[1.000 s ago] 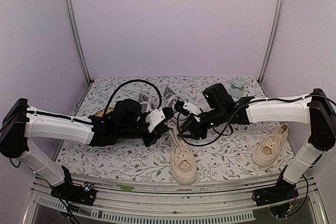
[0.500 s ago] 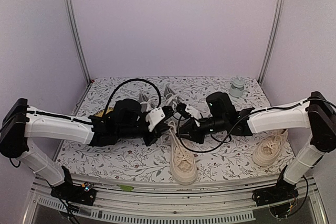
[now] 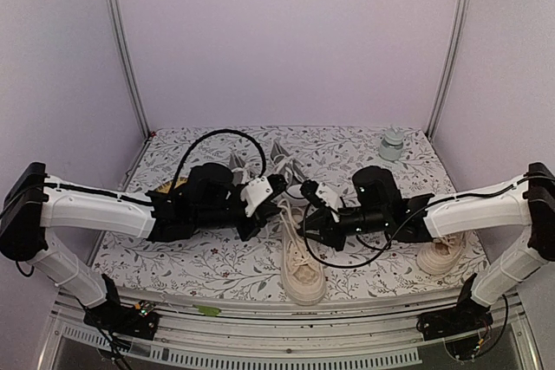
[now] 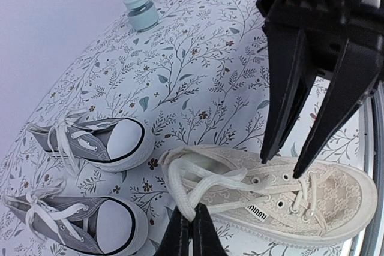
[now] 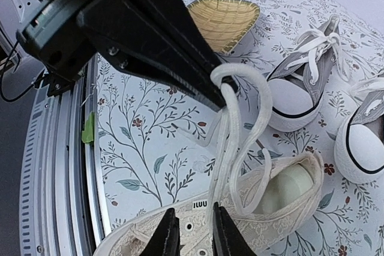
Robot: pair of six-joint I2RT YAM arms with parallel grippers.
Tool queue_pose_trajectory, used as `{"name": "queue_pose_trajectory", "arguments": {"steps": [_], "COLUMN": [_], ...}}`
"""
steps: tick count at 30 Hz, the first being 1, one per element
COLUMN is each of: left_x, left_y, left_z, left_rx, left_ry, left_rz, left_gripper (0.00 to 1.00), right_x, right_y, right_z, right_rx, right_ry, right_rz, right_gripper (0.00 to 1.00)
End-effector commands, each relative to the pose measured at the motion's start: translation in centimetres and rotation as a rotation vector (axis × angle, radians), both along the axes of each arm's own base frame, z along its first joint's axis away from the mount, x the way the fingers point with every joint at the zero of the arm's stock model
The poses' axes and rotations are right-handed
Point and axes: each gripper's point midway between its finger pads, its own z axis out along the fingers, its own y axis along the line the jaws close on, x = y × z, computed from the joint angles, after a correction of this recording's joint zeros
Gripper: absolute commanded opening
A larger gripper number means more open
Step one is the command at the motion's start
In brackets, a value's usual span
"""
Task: Tie the shoes
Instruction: Cross the shoelace.
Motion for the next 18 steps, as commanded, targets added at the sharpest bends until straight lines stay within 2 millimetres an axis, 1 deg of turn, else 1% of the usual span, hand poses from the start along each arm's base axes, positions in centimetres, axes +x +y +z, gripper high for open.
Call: {"name": "queue_pose_trajectory", "arguments": {"steps": [1, 8, 12, 15, 18], "left_x": [-0.2, -0.1, -0.1, -0.1, -0.1], "left_y": [-0.6, -0.5, -0.5, -0.4, -0.3], "left_z": [1.3, 1.0, 0.9, 0.9, 0.6], "left_rx": [-0.039, -0.030, -0.026, -0.021, -0.014], "left_ry": [-0.017, -0.014, -0.016, -0.018, -0.019], "left_rz": [-0.005, 0.004, 0.001, 0.002, 0.004], "left_gripper": [0.00, 0.00, 0.00, 0.00, 0.00], "right_x": [0.7, 1.7, 2.2, 2.5, 2.6], "right_y": [1.4, 2.3, 2.4, 2.3, 1.9], "right_z": [-0.9, -2.9, -3.8, -4.1, -3.7], "right_rx": [0.014, -0.023, -0.049, -0.071, -0.080], "right_ry": [0.008, 0.014, 0.016, 0.011, -0.009], "right_rz": [-0.012, -0.020, -0.034, -0.050, -0.056], "right_gripper": [0.21, 0.23, 0.23, 0.20, 0.06]}}
